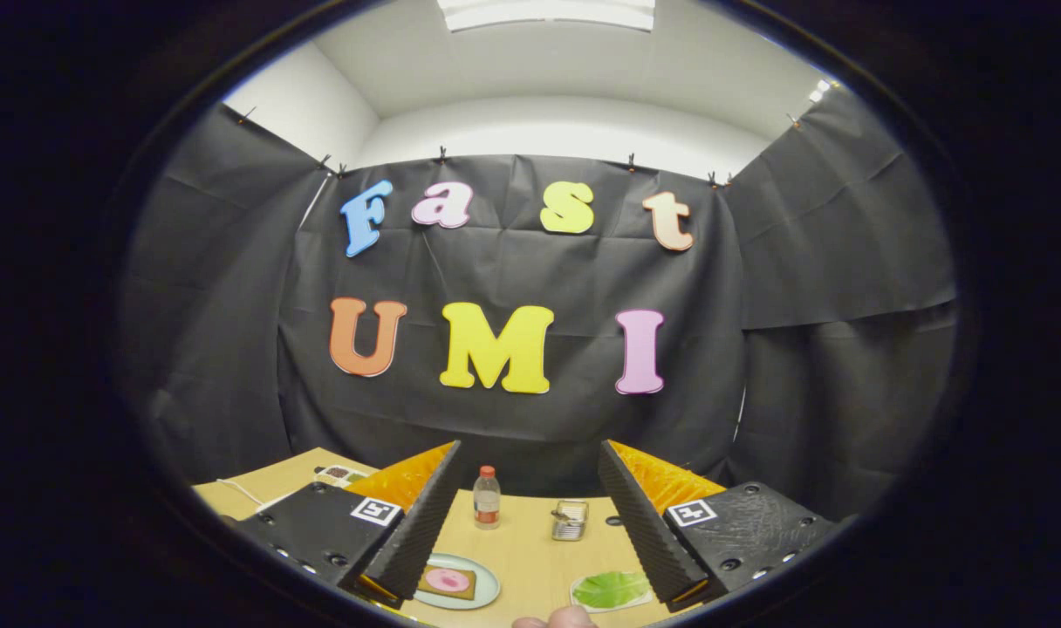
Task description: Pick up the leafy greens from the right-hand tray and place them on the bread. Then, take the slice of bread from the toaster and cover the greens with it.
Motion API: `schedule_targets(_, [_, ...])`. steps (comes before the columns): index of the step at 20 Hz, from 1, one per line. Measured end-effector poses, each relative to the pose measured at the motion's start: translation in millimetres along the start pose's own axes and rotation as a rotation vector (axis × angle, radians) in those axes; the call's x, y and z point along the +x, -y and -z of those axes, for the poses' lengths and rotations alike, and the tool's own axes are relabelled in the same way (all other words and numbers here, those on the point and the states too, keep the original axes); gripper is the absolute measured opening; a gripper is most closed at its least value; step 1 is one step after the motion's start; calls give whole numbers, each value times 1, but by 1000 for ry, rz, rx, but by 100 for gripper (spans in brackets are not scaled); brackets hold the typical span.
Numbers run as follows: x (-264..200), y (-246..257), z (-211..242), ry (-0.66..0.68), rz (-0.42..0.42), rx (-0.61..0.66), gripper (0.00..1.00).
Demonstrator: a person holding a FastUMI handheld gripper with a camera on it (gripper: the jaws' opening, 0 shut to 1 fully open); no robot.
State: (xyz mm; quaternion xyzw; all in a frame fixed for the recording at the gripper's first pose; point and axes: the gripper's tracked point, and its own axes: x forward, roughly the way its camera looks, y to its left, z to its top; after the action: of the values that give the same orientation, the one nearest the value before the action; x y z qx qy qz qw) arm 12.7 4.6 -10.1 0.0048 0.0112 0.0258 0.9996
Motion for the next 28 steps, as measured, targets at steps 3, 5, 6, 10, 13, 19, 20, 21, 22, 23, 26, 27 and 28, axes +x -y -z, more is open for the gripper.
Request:
schedule_targets(3, [1, 11, 9, -19, 4, -6, 95])
schedule_targets(5, [-1, 20, 13, -29, 5, -5, 95])
schedule_targets(6, [0, 26, 17, -34, 8, -4, 95])
schedule_targets(10, [2, 52, 29, -50, 19, 8, 95])
schedule_targets(13, [8, 83, 47, -78, 27, 4, 95])
schedule_targets(19, [17, 152, 129, -198, 50, 12, 95])
schedule_targets(20, [21, 161, 152, -231, 49, 10, 95])
schedule_targets(21, [25, 169, 174, -262, 43, 13, 95])
schedule_targets(22, [31, 177, 199, -299, 39, 16, 95])
schedule_targets(23, [37, 184, 222, -336, 31, 21, 95])
schedule_targets(26, [60, 205, 292, -429, 6, 35, 95])
schedule_targets(27, [68, 210, 314, -458, 0, 42, 95])
schedule_targets(28, [74, 215, 338, -495, -2, 39, 95])
